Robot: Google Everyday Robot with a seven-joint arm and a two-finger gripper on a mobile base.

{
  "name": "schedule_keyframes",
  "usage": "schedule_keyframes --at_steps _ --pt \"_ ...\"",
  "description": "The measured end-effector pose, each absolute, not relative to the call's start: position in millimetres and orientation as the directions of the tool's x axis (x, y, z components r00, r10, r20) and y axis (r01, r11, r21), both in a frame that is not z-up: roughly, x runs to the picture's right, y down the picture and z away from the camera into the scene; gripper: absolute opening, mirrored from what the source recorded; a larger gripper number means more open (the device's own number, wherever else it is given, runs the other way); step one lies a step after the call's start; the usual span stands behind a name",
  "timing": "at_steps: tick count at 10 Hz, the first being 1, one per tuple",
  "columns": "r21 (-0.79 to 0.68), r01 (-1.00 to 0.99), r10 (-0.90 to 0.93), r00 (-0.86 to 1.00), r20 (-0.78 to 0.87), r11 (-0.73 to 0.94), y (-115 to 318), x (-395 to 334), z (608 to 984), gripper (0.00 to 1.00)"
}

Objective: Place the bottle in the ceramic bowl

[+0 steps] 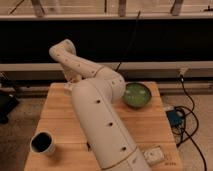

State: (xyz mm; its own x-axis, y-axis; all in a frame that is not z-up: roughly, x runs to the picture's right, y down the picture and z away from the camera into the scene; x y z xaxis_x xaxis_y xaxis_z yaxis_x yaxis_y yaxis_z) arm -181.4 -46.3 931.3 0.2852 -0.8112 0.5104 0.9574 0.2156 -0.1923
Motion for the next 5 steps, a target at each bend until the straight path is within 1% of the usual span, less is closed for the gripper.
schedule_keyframes --at_steps 3,5 --pt "-0.189 0.954 -0.822 0.298 0.486 0.234 -47.2 -166.1 918.0 0.00" --pt "-0.200 0.947 -0.821 0.317 0.475 0.250 -51.1 -143.6 912.6 0.00"
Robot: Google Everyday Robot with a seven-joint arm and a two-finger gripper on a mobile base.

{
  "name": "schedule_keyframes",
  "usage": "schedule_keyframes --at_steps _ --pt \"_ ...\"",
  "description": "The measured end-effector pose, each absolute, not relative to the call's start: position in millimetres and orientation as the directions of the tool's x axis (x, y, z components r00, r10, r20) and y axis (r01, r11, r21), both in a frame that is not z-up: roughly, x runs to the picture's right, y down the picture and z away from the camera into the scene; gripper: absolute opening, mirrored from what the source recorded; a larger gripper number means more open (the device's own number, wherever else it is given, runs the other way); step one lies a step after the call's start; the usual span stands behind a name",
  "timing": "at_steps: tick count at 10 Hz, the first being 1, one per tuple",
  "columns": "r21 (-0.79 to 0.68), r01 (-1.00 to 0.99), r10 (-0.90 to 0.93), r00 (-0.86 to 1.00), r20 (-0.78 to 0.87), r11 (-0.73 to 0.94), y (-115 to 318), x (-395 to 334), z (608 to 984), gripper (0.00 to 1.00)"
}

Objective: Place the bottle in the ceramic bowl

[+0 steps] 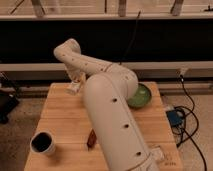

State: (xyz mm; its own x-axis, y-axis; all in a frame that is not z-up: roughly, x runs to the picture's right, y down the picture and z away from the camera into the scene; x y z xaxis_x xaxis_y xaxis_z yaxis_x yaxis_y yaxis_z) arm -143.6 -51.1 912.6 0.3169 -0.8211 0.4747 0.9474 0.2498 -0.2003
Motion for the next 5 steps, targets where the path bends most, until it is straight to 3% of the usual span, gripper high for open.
schedule_keyframes --at_steps 5 --pt "-0.272 0.899 -0.787 0.434 0.438 0.344 -66.2 -68.7 904.3 0.00"
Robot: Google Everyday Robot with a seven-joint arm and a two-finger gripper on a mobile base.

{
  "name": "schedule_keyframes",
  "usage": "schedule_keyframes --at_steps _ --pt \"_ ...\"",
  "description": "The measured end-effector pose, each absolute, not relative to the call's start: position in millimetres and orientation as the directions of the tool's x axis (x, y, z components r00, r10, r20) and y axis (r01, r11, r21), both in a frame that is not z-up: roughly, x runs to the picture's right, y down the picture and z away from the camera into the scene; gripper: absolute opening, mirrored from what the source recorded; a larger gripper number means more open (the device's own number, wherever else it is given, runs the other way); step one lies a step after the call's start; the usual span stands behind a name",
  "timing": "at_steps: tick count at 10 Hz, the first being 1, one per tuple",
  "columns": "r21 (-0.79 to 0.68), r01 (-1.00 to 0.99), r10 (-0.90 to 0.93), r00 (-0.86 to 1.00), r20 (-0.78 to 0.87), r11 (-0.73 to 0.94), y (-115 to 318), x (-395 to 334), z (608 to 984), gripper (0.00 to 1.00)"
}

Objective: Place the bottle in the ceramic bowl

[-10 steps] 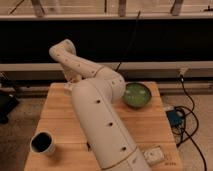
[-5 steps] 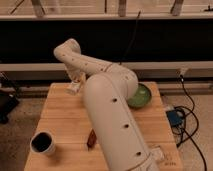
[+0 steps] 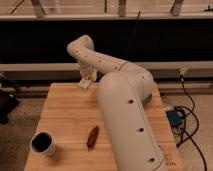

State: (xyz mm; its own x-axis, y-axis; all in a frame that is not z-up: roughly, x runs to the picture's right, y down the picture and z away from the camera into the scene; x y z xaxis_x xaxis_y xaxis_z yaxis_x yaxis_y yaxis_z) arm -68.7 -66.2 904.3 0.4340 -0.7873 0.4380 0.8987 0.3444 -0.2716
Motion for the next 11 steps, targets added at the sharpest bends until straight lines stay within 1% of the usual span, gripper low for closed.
schedule_keyframes --at_steps 3,6,11 --pt "-0.310 0.866 -0.762 0.494 0.418 0.392 -70.3 -43.1 898.1 0.00" --pt "-0.359 0.820 -0.725 0.567 0.392 0.447 -70.9 -2.2 890.5 0.00" --pt "-0.444 0.704 -0.623 0.705 0.340 0.554 -52.4 77.8 872.8 0.00"
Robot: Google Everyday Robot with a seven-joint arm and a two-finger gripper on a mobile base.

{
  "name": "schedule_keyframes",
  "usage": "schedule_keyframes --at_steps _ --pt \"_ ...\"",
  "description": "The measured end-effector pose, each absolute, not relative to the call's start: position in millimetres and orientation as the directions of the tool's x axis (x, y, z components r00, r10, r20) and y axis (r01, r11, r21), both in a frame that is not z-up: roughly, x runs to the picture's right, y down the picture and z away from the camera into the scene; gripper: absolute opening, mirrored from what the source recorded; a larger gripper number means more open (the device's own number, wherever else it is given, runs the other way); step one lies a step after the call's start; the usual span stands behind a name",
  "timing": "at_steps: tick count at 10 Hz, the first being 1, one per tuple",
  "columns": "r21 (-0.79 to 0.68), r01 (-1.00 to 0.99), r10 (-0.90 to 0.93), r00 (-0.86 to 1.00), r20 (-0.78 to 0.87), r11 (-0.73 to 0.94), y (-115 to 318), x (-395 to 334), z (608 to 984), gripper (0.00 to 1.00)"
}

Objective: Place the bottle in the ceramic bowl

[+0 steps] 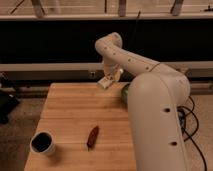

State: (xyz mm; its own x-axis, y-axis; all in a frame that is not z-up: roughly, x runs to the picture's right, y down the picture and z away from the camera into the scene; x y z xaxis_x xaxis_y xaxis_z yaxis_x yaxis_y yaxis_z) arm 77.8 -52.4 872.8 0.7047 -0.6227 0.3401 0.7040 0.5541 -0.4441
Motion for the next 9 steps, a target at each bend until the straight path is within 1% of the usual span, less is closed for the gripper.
schedule_keyframes --at_steps 6,9 --pt "-0.517 0.582 -0.503 0.810 0.302 0.627 -23.8 137.8 872.1 0.00" --pt "-0.529 0.550 -0.474 0.833 0.287 0.646 -21.1 154.2 875.2 0.00"
